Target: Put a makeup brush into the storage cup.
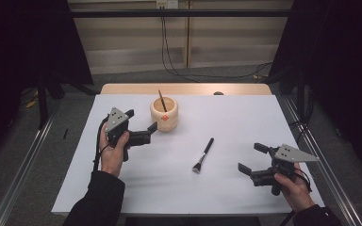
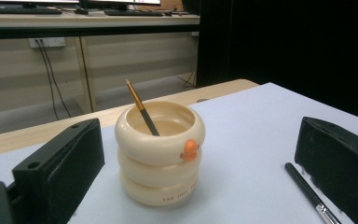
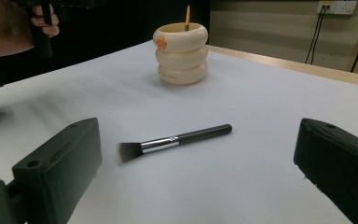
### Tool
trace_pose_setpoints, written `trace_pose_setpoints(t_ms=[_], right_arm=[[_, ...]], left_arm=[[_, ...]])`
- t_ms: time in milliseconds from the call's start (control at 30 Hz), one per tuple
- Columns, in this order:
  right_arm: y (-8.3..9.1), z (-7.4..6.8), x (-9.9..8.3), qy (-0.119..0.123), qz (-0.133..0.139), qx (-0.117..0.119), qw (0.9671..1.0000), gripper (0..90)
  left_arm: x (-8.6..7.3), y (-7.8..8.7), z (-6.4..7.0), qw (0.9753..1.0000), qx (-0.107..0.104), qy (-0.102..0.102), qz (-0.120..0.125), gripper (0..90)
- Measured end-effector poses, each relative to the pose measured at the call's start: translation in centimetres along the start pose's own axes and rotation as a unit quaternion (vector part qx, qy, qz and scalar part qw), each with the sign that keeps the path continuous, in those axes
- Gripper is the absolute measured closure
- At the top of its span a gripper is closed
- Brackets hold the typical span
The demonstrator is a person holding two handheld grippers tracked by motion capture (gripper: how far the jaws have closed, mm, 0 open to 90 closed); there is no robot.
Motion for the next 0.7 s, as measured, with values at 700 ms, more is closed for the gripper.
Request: trace_pose_setpoints(t_ms=[700], right_arm=[[0.2,0.6,-0.3,-0.023,0.014,-0.048,0.9985,0.4]], left_arm=[[-2.8,4.8,1.1,0.9995,0.022,0.014,0.016,1.2]])
Point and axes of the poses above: each handheld gripper's, and its own axes: y roughly backward along the jaws, x roughly out of its top, z roughly to its right, the point moved 5 cm from there along -y, roughly forward along the jaws, and after that the axes turned 3 degrees about -z, right-handed, at the moved point
